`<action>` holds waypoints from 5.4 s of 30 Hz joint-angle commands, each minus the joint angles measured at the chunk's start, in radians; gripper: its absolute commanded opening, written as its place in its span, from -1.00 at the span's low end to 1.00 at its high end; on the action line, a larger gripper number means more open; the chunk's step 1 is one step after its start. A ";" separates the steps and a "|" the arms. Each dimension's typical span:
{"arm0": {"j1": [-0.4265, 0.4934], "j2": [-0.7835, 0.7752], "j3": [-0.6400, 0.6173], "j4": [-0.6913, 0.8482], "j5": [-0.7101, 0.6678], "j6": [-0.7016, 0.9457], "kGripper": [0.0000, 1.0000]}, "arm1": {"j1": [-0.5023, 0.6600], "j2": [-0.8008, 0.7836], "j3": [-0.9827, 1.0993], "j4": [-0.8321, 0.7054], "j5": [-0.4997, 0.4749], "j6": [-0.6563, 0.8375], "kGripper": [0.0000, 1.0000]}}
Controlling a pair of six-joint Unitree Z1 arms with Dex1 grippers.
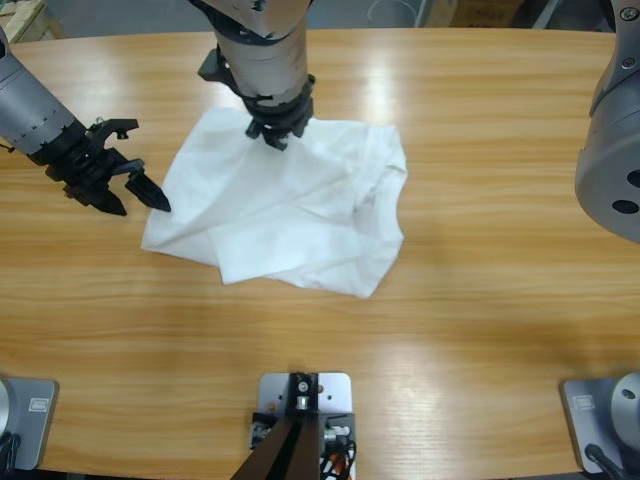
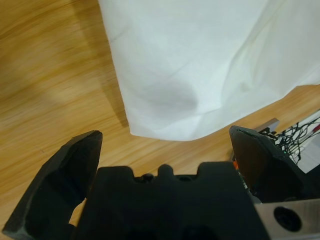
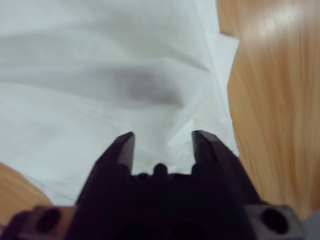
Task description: Fold clothes
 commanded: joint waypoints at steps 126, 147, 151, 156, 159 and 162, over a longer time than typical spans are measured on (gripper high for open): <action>-0.024 0.037 0.050 -0.040 -0.018 0.034 0.97 | -0.065 0.160 -0.587 0.090 0.043 -0.018 1.00; -0.025 0.030 0.051 -0.044 -0.019 0.036 0.97 | 0.022 -0.024 -0.170 0.134 -0.072 0.128 1.00; -0.025 0.031 0.051 -0.045 -0.019 0.036 0.97 | 0.025 -0.013 -0.211 0.132 -0.066 0.092 1.00; -0.025 0.031 0.051 -0.046 -0.019 0.036 0.97 | 0.025 0.067 -0.433 0.124 0.047 -0.038 1.00; -0.025 0.031 0.051 -0.046 -0.019 0.036 0.97 | 0.025 0.111 -0.490 0.105 0.164 -0.081 1.00; -0.025 0.030 0.051 -0.046 -0.019 0.036 0.97 | 0.027 0.131 -0.511 0.093 0.247 -0.095 1.00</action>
